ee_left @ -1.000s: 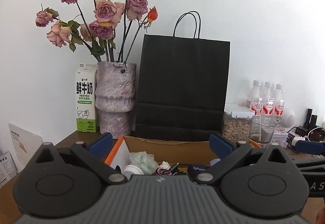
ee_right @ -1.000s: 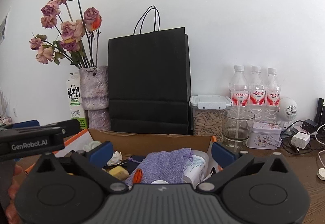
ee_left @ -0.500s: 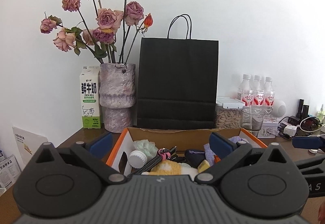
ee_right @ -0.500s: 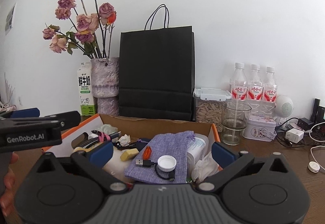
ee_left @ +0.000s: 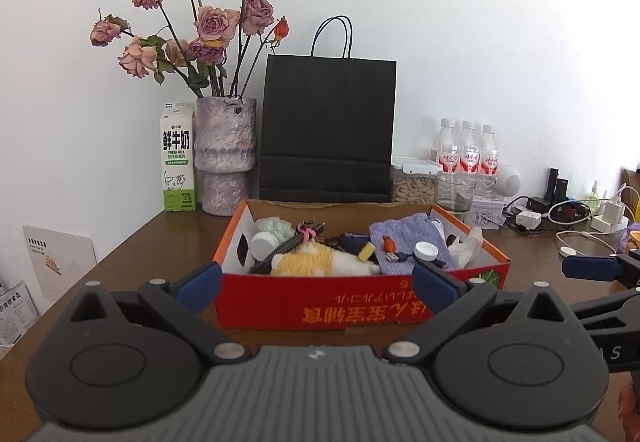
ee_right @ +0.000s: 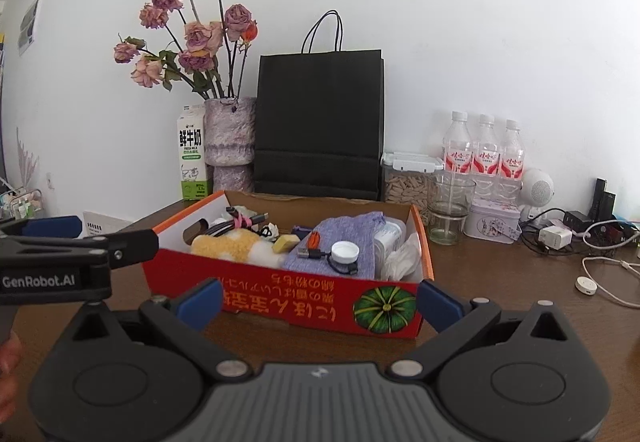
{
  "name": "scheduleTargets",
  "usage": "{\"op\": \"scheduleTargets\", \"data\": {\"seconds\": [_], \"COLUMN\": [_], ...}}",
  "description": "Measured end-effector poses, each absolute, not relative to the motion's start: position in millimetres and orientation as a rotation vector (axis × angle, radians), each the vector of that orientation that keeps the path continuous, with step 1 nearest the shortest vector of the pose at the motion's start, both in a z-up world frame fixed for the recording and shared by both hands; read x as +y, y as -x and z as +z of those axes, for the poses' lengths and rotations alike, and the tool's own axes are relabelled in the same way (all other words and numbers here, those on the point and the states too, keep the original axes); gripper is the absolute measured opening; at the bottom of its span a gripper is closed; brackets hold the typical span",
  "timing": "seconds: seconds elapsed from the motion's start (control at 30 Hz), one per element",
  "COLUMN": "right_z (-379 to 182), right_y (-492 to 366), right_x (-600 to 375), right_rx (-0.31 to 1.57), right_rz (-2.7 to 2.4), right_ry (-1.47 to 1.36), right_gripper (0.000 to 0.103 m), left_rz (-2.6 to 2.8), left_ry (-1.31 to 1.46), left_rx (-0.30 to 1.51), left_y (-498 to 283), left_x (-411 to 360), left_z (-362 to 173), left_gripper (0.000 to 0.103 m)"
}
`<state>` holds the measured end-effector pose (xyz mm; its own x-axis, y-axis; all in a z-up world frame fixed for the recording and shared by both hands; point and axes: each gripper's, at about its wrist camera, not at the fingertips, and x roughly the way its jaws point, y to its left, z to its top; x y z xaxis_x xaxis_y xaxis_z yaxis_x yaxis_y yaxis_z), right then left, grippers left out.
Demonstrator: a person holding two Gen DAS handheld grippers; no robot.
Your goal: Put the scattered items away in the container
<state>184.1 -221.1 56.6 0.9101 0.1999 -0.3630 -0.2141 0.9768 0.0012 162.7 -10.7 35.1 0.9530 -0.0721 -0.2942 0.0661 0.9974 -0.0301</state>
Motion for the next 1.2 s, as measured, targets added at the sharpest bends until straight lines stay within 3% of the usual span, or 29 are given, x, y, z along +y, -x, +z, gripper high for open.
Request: {"op": "scheduleTargets", "data": {"seconds": [0.5,1.2], "right_z": [41.4,46.3], "right_y": [-93.7,-74.3], "right_x": [-217.4,-222.3], "right_rx": [0.464,0.454], "right_rz": [0.193,0.191], "right_ry": [0.018,-0.009], "right_gripper": [0.103,0.103], "left_rz": [0.000,0.003], "left_ry": [0.044,0.003], "left_rx": [0.332,0.352], "left_y": [-61.8,-48.8], "left_x": [1.2,-12.0], "left_z": [30.0,31.9], "left_gripper": [0.103,0.103]}}
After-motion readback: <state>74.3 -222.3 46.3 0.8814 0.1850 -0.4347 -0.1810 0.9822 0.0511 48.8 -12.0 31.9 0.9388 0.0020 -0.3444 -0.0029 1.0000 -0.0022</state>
